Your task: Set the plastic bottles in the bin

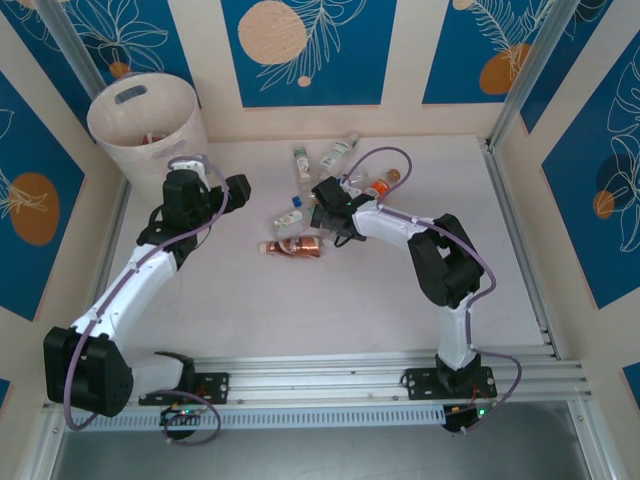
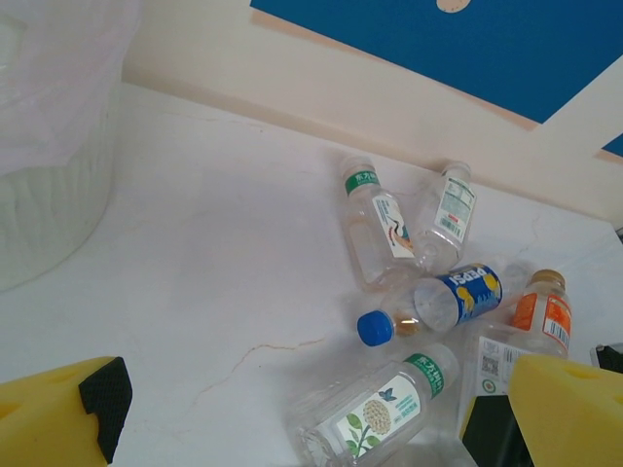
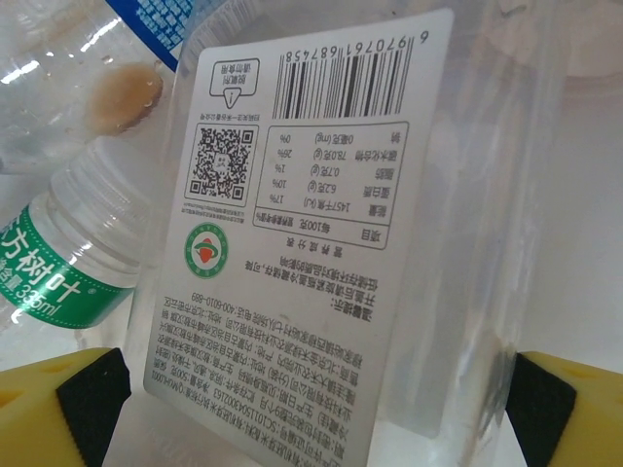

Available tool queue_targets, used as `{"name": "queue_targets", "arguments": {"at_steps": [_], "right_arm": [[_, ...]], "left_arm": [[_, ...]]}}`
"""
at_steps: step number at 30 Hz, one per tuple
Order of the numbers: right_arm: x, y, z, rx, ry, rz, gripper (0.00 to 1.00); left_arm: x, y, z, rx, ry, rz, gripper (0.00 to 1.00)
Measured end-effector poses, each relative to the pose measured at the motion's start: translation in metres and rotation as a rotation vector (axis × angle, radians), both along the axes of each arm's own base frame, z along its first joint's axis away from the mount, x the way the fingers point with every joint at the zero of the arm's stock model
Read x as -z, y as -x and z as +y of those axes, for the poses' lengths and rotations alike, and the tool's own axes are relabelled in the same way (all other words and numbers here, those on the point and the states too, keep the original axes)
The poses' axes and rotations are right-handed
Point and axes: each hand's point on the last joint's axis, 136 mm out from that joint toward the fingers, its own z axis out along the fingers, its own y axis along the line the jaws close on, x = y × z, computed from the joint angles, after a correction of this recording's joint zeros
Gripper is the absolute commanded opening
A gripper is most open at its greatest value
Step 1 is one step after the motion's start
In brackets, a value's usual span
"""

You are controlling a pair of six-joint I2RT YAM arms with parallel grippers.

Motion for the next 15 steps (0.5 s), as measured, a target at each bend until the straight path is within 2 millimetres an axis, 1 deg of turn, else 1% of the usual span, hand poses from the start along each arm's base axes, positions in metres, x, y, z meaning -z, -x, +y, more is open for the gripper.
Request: {"name": "queue_targets", "arguments": {"at_steps": [3, 6, 9, 11, 13, 15], "right_arm": [[0.001, -0.002, 0.002, -0.014, -0.015, 0.005, 1.0], [0.003, -0.005, 0.003, -0.021, -0.051, 0.003, 0.94], [0.007, -0.009, 0.005, -0.028, -0.135, -0.003, 0.93], [0.009, -0.009, 0.005, -0.025, -0.187, -0.003, 0.89], [0.01, -0.01, 0.004, -0.016, -0.22, -0.008, 0.81], [0.01, -0.009, 0.002, -0.006, -0.24, -0.025, 0.76]], "left_arm": [[0.005, -0.001, -0.002, 0.011, 0.002, 0.015, 1.0], [0.011, -0.001, -0.004, 0.016, 0.0, 0.032, 1.0], [0.014, -0.002, -0.005, 0.021, 0.001, 0.04, 1.0], [0.017, -0.003, -0.006, 0.027, 0.002, 0.048, 1.0], [0.022, -0.004, -0.009, 0.038, 0.005, 0.062, 1.0], [0.028, -0.005, -0.011, 0.047, 0.006, 0.078, 1.0]]}}
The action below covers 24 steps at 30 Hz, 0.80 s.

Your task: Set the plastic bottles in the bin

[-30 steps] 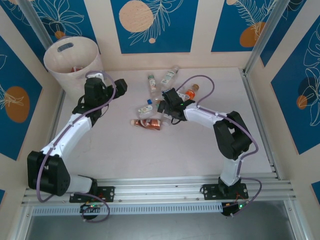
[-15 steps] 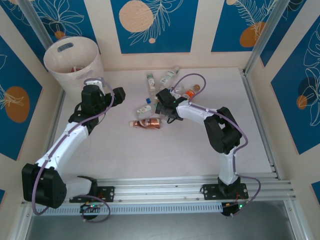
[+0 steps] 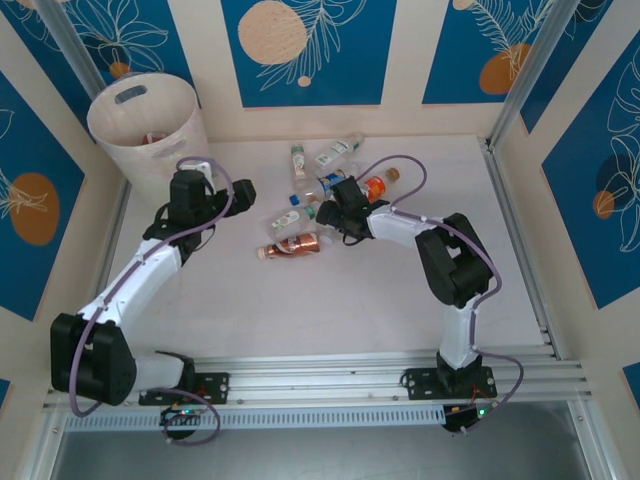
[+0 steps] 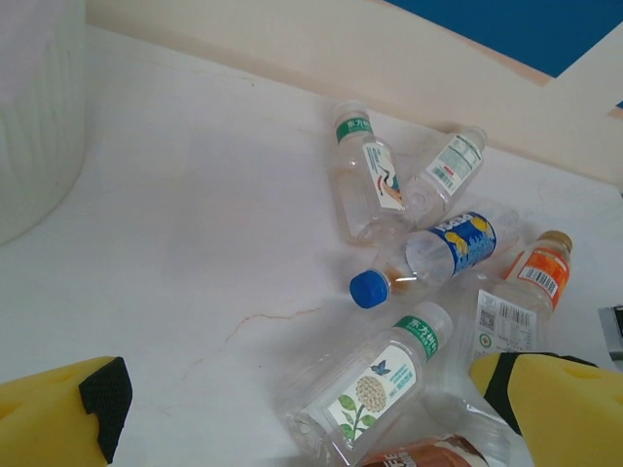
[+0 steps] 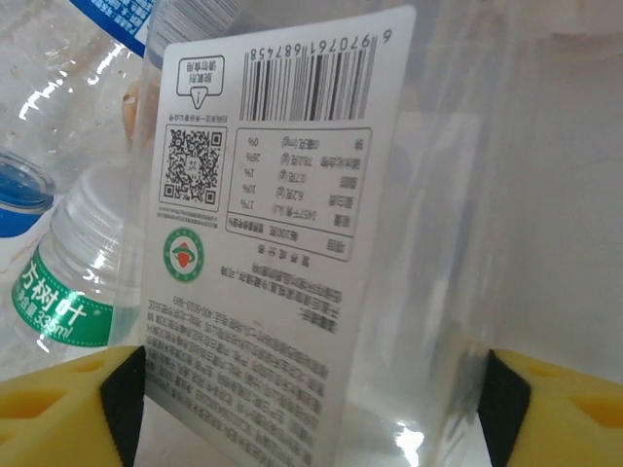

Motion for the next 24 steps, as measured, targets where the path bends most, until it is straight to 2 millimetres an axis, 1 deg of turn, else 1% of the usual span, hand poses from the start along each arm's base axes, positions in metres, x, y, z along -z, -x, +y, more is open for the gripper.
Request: {"name": "queue_targets", "arguments": {"at_steps": [2, 5, 9, 10, 12, 13, 16, 19, 21, 24], "right_arm": [[-0.001, 0.005, -0.003, 0.007, -0.015, -0.014, 0.74], [-0.003, 0.019, -0.012, 0.008, -0.018, -0.02, 0.74], [-0.004, 0.041, -0.033, 0.011, 0.01, -0.011, 0.77], [-0.004, 0.047, -0.038, 0.01, 0.019, -0.009, 0.82], [-0.004, 0.057, -0.051, 0.005, 0.046, 0.002, 0.99], [-0.001, 0.063, -0.059, -0.009, 0.064, 0.012, 1.0], [-0.004, 0.073, -0.07, -0.041, 0.103, 0.039, 1.0], [-0.008, 0.081, -0.076, -0.057, 0.139, 0.08, 0.99], [-0.01, 0.086, -0.078, -0.056, 0.15, 0.109, 1.0], [-0.016, 0.088, -0.072, -0.055, 0.129, 0.134, 1.0]], "left_arm": [[0.006, -0.001, -0.002, 0.011, 0.002, 0.017, 1.0], [0.013, -0.001, -0.006, 0.026, 0.007, 0.037, 1.0], [0.014, -0.001, -0.008, 0.037, 0.013, 0.043, 1.0], [0.014, -0.001, -0.008, 0.038, 0.014, 0.043, 1.0], [0.015, -0.001, -0.009, 0.04, 0.016, 0.045, 1.0], [0.015, -0.001, -0.009, 0.04, 0.016, 0.046, 1.0], [0.017, -0.002, -0.009, 0.04, 0.015, 0.051, 1.0], [0.022, -0.003, -0.009, 0.04, 0.013, 0.063, 1.0], [0.025, -0.003, -0.009, 0.04, 0.012, 0.07, 1.0], [0.026, -0.003, -0.009, 0.04, 0.01, 0.073, 1.0]]}}
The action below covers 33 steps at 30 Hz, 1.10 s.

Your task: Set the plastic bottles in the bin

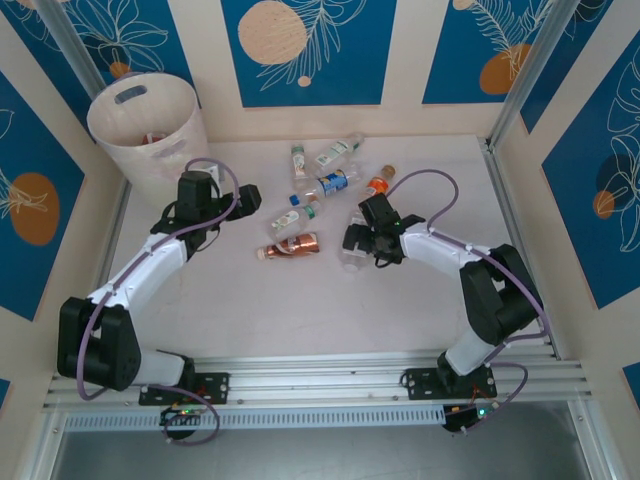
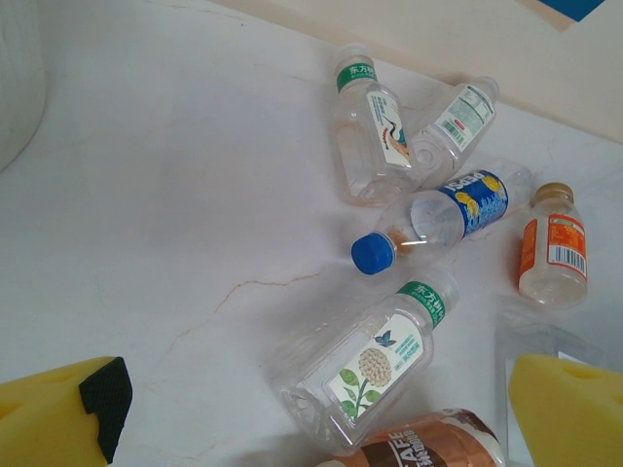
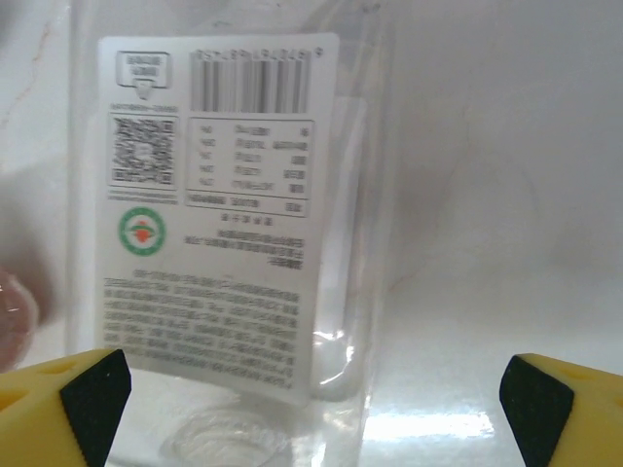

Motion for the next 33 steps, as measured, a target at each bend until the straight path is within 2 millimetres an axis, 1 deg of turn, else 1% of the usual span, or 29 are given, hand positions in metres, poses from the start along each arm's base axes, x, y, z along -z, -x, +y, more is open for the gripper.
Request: {"name": "queue_targets", "arguments": {"at_steps": [3, 6, 10, 12, 14, 18, 19, 20, 21, 23, 25, 27, 29, 30, 33], "right_arm": [[-0.007, -0.004, 0.014, -0.008, -0.008, 0.005, 1.0], [-0.005, -0.007, 0.026, -0.013, -0.013, 0.012, 1.0], [0.009, -0.002, 0.025, -0.007, 0.029, 0.07, 1.0], [0.016, -0.006, 0.024, -0.001, 0.077, 0.097, 1.0], [0.026, -0.008, 0.023, 0.002, 0.118, 0.124, 0.99], [0.05, 0.0, 0.019, -0.004, 0.188, 0.192, 1.0], [0.049, -0.001, 0.019, -0.003, 0.189, 0.186, 0.99], [0.048, -0.002, 0.021, -0.006, 0.188, 0.181, 0.97], [0.048, -0.001, 0.021, -0.008, 0.188, 0.18, 0.93], [0.047, 0.0, 0.02, -0.02, 0.197, 0.166, 0.79], [0.04, 0.002, 0.018, -0.037, 0.2, 0.133, 0.7], [0.024, 0.004, 0.016, -0.064, 0.19, 0.077, 0.67], [0.001, 0.002, 0.02, -0.106, 0.166, -0.006, 0.67], [-0.014, 0.0, 0.024, -0.134, 0.147, -0.064, 0.67], [-0.055, -0.004, 0.043, -0.244, 0.082, -0.235, 0.67]], "left_arm": [[0.0, 0.0, 0.0, 0.0, -0.001, 0.0, 1.0], [0.001, 0.0, 0.001, -0.003, -0.008, 0.003, 1.0], [0.006, 0.002, 0.004, -0.01, -0.021, 0.015, 1.0], [0.009, 0.003, 0.004, -0.01, -0.026, 0.021, 1.0], [0.011, 0.004, 0.004, -0.009, -0.028, 0.025, 1.0], [0.011, 0.004, 0.004, -0.009, -0.028, 0.027, 1.0], [0.011, 0.004, 0.004, -0.009, -0.028, 0.027, 1.0], [0.011, 0.004, 0.004, -0.009, -0.028, 0.027, 1.0], [0.011, 0.004, 0.004, -0.009, -0.028, 0.028, 1.0], [0.011, 0.005, 0.002, 0.001, -0.021, 0.029, 1.0], [0.011, 0.007, -0.003, 0.027, -0.004, 0.033, 1.0], [0.01, 0.01, -0.011, 0.065, 0.021, 0.039, 1.0], [0.008, 0.013, -0.022, 0.114, 0.058, 0.042, 1.0], [0.006, 0.016, -0.031, 0.153, 0.083, 0.042, 1.0], [-0.006, 0.025, -0.066, 0.298, 0.171, 0.024, 1.0]]}}
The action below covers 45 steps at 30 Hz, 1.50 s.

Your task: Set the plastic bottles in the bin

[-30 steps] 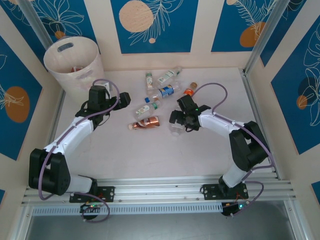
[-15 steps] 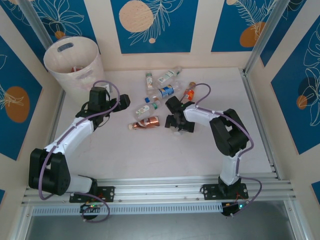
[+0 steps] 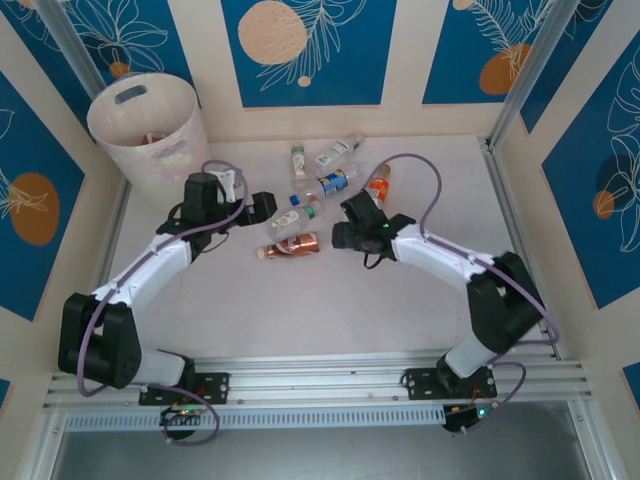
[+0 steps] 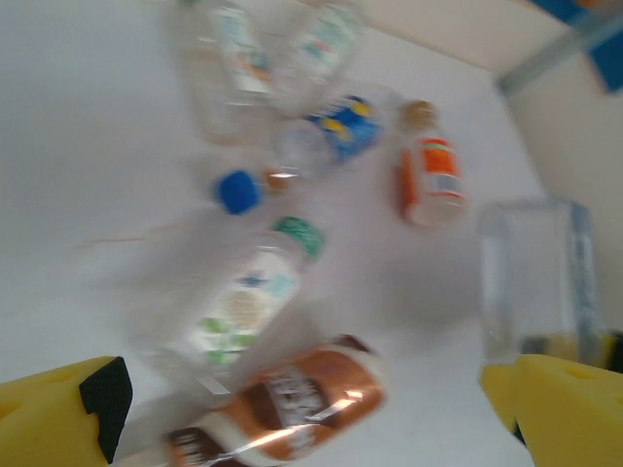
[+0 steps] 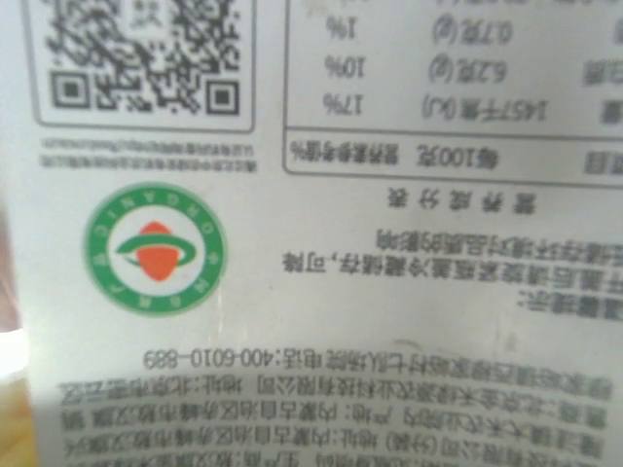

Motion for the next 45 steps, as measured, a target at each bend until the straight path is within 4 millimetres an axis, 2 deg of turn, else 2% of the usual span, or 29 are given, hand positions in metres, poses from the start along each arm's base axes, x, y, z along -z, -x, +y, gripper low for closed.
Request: {"name": "queue_targets", "arguments": {"at_steps": [4, 7, 12, 18, 23, 26, 29, 33, 36, 38, 40, 45], "right_arm": [[-0.03, 0.004, 0.032, -0.2, -0.093, -0.125, 0.67], [-0.039, 0.01, 0.054, -0.334, -0.145, -0.165, 0.67], [-0.057, 0.021, 0.086, -0.507, -0.228, -0.231, 0.68], [-0.069, 0.037, 0.113, -0.651, -0.284, -0.268, 0.68], [-0.069, 0.04, 0.126, -0.7, -0.294, -0.264, 0.69], [-0.069, 0.036, 0.13, -0.698, -0.298, -0.257, 0.69], [-0.069, 0.033, 0.133, -0.685, -0.303, -0.24, 0.69], [-0.066, 0.027, 0.134, -0.67, -0.286, -0.238, 0.81], [-0.064, 0.027, 0.134, -0.67, -0.29, -0.232, 0.93], [-0.065, 0.027, 0.134, -0.678, -0.304, -0.225, 0.99], [-0.071, 0.026, 0.134, -0.686, -0.329, -0.225, 1.0], [-0.095, 0.026, 0.125, -0.707, -0.362, -0.263, 1.0]], "left_arm": [[-0.026, 0.018, -0.048, 0.211, 0.134, -0.037, 1.0], [-0.047, 0.029, -0.069, 0.301, 0.19, -0.075, 1.0], [-0.064, 0.02, -0.073, 0.26, 0.207, -0.087, 1.0], [-0.051, 0.002, -0.07, 0.188, 0.181, -0.023, 1.0], [-0.043, -0.001, -0.066, 0.147, 0.162, 0.007, 0.83], [-0.045, -0.001, -0.066, 0.146, 0.164, 0.002, 0.8], [-0.047, -0.002, -0.065, 0.146, 0.168, -0.004, 0.66], [-0.047, -0.004, -0.063, 0.118, 0.173, 0.007, 0.46], [-0.046, -0.005, -0.062, 0.104, 0.173, 0.018, 0.38], [-0.046, -0.005, -0.062, 0.107, 0.171, 0.013, 0.27], [-0.045, -0.004, -0.062, 0.116, 0.161, 0.008, 0.11], [-0.044, -0.006, -0.058, 0.102, 0.121, 0.003, 0.0]]}}
